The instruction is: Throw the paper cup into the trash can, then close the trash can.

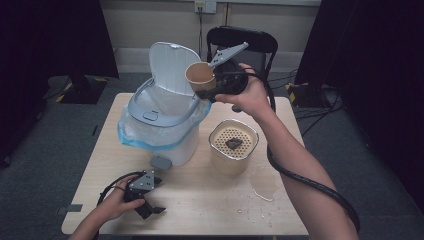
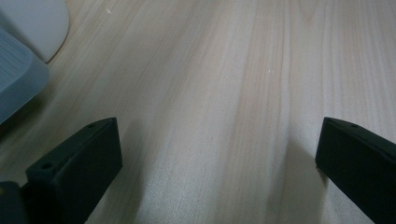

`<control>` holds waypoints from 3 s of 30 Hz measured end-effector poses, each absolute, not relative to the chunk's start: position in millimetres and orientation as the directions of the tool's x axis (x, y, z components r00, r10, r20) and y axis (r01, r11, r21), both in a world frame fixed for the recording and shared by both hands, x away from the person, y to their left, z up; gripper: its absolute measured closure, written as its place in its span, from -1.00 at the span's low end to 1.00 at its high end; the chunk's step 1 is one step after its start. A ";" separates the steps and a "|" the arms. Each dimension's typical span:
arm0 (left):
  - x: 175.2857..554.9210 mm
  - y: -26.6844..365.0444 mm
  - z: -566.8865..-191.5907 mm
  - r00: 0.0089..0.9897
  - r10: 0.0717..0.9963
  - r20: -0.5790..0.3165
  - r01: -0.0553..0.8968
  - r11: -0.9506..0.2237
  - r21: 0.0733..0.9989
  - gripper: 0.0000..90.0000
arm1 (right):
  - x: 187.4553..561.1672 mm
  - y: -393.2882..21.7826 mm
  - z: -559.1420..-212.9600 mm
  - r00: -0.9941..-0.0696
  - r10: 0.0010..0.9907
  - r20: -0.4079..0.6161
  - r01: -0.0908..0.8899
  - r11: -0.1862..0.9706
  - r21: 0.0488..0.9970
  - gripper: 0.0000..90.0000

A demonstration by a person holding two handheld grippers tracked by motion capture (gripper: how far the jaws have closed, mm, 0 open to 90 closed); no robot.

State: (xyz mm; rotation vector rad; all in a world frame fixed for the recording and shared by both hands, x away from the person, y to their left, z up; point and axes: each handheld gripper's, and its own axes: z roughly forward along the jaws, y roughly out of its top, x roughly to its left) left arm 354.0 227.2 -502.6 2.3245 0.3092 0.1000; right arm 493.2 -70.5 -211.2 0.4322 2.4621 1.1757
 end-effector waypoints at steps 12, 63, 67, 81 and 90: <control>354.0 227.5 -502.6 0.968 0.251 -0.022 0.191 -0.673 0.715 -1.00 | 500.6 -51.1 -217.3 -0.888 0.428 -0.170 0.132 0.590 0.797 -0.16; 354.9 228.4 -502.5 0.971 0.239 -0.026 0.186 -0.675 0.714 -1.00 | 499.2 -61.2 -231.4 -0.902 0.417 -0.116 0.166 0.582 0.796 -0.55; 354.7 228.2 -502.7 0.970 0.240 -0.026 0.186 -0.674 0.715 -1.00 | 498.6 -72.1 -231.5 -0.895 0.434 -0.107 0.189 0.585 0.789 -0.58; 355.1 228.7 -502.1 0.972 0.235 -0.025 0.183 -0.681 0.709 -1.00 | 510.7 -94.6 -229.1 -0.871 0.485 -0.079 0.238 0.556 0.797 -0.63; 355.1 228.7 -502.1 0.972 0.235 -0.025 0.183 -0.681 0.709 -1.00 | 525.6 -89.9 -224.7 -0.863 0.499 -0.081 0.243 0.550 0.799 -0.61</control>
